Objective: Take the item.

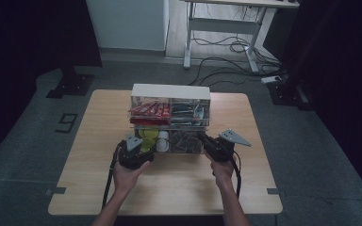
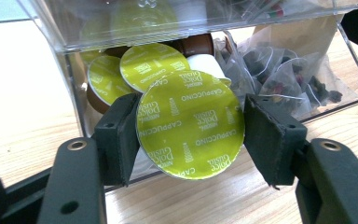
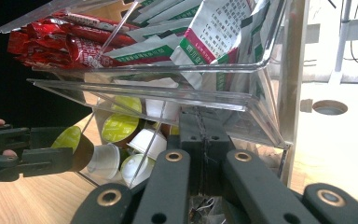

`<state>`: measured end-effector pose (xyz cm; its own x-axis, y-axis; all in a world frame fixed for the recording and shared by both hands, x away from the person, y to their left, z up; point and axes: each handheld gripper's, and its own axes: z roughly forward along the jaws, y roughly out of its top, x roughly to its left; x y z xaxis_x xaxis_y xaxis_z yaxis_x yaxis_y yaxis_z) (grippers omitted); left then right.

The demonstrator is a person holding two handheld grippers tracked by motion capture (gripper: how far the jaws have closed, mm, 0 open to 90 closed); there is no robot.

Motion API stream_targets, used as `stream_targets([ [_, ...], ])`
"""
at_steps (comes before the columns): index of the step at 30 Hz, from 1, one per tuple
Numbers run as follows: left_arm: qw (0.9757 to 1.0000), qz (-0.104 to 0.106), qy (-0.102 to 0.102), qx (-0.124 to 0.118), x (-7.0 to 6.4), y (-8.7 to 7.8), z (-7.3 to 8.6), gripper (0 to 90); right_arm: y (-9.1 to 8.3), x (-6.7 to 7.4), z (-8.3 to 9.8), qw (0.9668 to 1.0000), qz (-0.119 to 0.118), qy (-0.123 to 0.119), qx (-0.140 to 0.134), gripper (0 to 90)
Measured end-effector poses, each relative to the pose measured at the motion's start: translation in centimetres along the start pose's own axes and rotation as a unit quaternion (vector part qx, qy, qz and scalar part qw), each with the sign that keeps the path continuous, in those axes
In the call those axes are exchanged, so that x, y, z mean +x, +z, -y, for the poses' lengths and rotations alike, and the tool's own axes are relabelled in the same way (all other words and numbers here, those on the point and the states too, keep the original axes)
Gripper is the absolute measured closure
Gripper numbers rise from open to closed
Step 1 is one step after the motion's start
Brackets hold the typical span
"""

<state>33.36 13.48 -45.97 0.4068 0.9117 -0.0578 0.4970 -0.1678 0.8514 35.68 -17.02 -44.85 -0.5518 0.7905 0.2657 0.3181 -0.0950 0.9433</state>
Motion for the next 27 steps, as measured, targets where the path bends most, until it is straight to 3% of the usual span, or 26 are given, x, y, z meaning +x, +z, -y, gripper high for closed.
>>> stream_targets([
  [27,1.0,-0.004,-0.004,0.0,1.1,-1.5,0.6,39.0,0.0,-0.1,0.0,1.0,0.002,0.0,0.0,89.4],
])
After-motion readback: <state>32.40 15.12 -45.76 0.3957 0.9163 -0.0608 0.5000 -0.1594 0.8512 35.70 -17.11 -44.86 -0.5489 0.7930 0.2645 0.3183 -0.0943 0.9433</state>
